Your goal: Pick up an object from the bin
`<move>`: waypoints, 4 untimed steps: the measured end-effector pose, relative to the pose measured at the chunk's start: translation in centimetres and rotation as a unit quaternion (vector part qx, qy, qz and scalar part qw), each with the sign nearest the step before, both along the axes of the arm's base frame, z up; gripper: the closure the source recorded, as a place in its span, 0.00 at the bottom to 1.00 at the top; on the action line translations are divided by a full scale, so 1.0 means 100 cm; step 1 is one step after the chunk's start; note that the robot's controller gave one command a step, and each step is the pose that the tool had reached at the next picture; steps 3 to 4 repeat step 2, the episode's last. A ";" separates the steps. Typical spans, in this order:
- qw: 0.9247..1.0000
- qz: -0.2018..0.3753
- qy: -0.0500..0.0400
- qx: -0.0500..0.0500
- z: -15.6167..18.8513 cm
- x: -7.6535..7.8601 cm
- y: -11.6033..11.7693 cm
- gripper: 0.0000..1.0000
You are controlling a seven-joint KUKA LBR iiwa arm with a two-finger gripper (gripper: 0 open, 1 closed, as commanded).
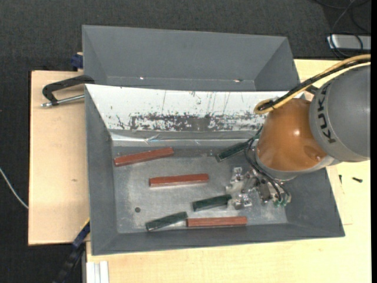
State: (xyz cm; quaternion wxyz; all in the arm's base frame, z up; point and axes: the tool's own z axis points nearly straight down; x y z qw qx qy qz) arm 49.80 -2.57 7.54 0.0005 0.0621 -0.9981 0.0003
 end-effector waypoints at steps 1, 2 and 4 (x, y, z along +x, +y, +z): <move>1.000 0.000 0.000 0.000 0.000 0.000 0.000 1.00; 1.000 0.023 -0.007 0.000 0.169 0.010 0.000 1.00; 1.000 0.023 -0.007 0.000 0.169 0.010 0.000 1.00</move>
Offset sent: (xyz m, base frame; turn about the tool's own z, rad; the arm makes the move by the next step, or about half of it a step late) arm 0.0073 -0.0007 0.1654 -0.0462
